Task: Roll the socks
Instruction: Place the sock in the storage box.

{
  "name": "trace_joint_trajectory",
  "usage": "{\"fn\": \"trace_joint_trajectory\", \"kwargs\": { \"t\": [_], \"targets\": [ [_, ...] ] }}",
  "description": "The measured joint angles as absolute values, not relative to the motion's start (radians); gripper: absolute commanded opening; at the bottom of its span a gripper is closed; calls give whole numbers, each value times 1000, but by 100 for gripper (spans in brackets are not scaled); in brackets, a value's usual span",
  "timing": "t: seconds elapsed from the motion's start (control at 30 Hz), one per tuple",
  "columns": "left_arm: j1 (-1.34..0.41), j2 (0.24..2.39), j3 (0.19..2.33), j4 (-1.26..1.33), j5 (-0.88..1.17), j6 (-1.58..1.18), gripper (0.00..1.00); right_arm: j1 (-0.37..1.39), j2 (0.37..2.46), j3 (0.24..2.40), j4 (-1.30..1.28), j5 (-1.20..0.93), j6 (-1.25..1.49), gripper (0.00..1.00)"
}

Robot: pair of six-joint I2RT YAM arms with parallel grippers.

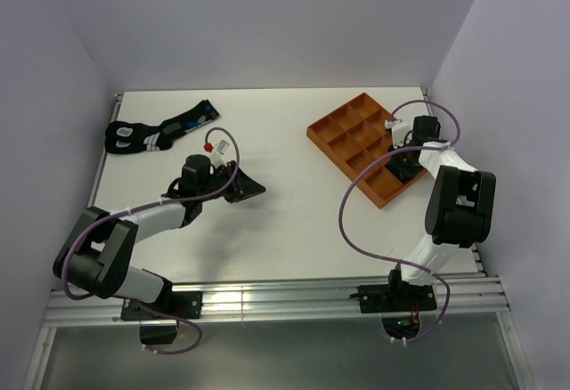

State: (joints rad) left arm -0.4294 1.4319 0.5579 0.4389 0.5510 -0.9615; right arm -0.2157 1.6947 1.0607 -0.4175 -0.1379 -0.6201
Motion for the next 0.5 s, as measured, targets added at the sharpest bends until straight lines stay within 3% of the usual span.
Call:
{"fn": "trace_joint_trajectory", "kwargs": {
  "t": [0.4, 0.5],
  "targets": [
    [-429, 1436, 574, 428, 553, -956, 28, -254, 1793, 1152, -513, -212, -624, 0],
    [-429, 1435, 575, 420, 552, -955, 28, -261, 1797, 1159, -522, -227, -621, 11]
  ]
}}
